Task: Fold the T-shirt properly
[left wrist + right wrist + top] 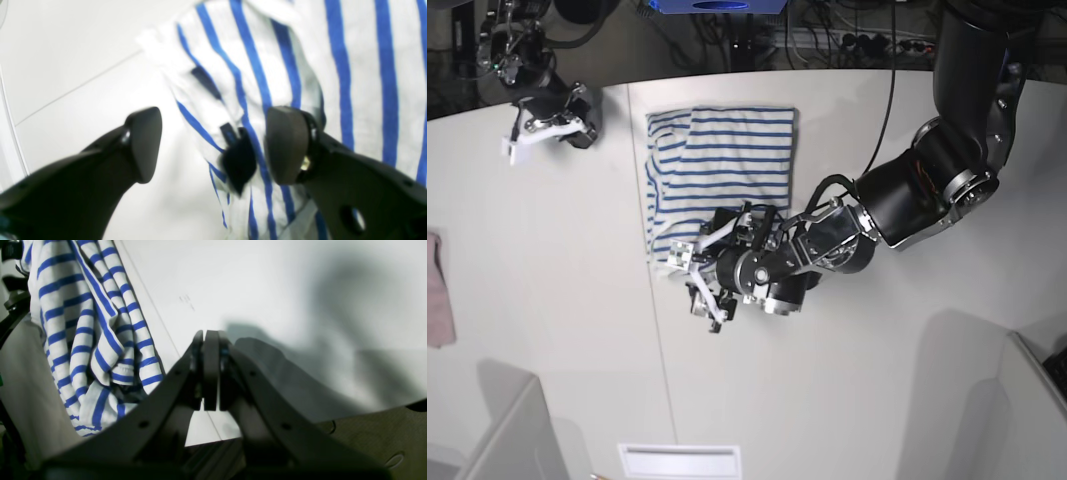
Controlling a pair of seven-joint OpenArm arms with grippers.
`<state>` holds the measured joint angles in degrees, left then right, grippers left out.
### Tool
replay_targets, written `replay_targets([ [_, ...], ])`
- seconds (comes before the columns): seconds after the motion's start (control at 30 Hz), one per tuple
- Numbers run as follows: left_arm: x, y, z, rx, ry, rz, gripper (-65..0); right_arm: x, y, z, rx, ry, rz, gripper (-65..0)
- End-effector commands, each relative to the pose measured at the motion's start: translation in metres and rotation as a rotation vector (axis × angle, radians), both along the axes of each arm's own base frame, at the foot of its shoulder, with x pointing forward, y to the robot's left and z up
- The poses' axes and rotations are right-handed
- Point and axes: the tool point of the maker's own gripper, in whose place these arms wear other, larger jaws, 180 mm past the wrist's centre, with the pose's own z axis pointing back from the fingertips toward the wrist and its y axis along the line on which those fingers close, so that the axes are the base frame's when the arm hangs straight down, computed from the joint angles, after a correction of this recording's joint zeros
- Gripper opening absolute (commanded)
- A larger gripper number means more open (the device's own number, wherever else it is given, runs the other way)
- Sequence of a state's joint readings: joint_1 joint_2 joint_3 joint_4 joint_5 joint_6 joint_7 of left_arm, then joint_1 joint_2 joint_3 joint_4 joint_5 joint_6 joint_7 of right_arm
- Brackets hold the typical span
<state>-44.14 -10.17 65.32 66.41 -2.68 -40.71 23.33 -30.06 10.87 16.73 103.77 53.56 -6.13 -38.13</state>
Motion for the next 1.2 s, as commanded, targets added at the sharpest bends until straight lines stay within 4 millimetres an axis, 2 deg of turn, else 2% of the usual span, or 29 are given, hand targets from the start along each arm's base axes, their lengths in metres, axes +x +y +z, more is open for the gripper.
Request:
replay_targets([
  [0.0,0.024,-0.006,0.032,-0.061,-0.06,0.029,-16.9,0.007,-0.002,0.008,-0.012,-0.035,0.011,-65.0],
  [0.1,0.052,0.003,0.067,-0.114,-0.115,0.139,-16.9,0.007,0.001,0.007,-0.011,-0.037,0.017,-65.0],
  [0.17,0.059,0.007,0.088,-0.173,-0.137,0.199,-17.1,0.011,0.0,0.01,-0.031,-0.049,0.025,-65.0],
  [0.2,0.063,0.01,0.105,-0.223,-0.155,0.237,-17.3,0.014,-0.003,0.011,-0.06,-0.054,0.034,-65.0],
  [0.27,0.066,0.025,0.13,-0.315,-0.182,0.325,-20.1,0.021,-0.007,0.018,-0.148,-0.086,0.068,-65.0],
  [0.3,0.065,0.037,0.142,-0.354,-0.203,0.374,-24.7,0.027,-0.009,0.025,-0.201,-0.128,0.095,-65.0],
  [0.33,0.062,0.052,0.149,-0.393,-0.215,0.434,-31.9,0.032,-0.007,0.032,-0.241,-0.174,0.119,-65.0],
  [0.37,0.06,0.071,0.159,-0.432,-0.243,0.497,-40.6,0.036,-0.007,0.038,-0.279,-0.221,0.134,-65.0],
  [0.4,0.053,0.092,0.16,-0.458,-0.26,0.565,-49.4,0.039,-0.005,0.043,-0.305,-0.264,0.144,-65.0],
  [0.47,0.034,0.13,0.159,-0.487,-0.294,0.681,-65.0,0.041,-0.004,0.05,-0.36,-0.332,0.168,-65.0],
  [0.53,0.015,0.162,0.15,-0.49,-0.301,0.779,-65.0,0.041,-0.007,0.057,-0.421,-0.395,0.168,-65.0],
  [0.63,-0.018,0.203,0.119,-0.46,-0.252,0.909,-65.0,0.035,-0.013,0.069,-0.5,-0.488,0.14,-65.0],
  [0.73,-0.05,0.23,0.096,-0.506,-0.222,0.976,-65.0,0.024,-0.019,0.081,-0.583,-0.569,0.115,-65.0],
  [0.83,-0.086,0.228,0.093,-0.637,-0.22,0.918,-65.0,0.007,-0.021,0.087,-0.661,-0.615,0.134,-65.0],
  [0.93,-0.124,0.223,0.092,-0.749,-0.192,0.834,-65.0,-0.019,-0.019,0.086,-0.666,-0.614,0.103,-65.0],
  [1.17,-0.193,0.219,0.069,-0.767,-0.048,0.845,-65.0,-0.064,-0.015,0.072,-0.653,-0.516,0.111,-65.0],
])
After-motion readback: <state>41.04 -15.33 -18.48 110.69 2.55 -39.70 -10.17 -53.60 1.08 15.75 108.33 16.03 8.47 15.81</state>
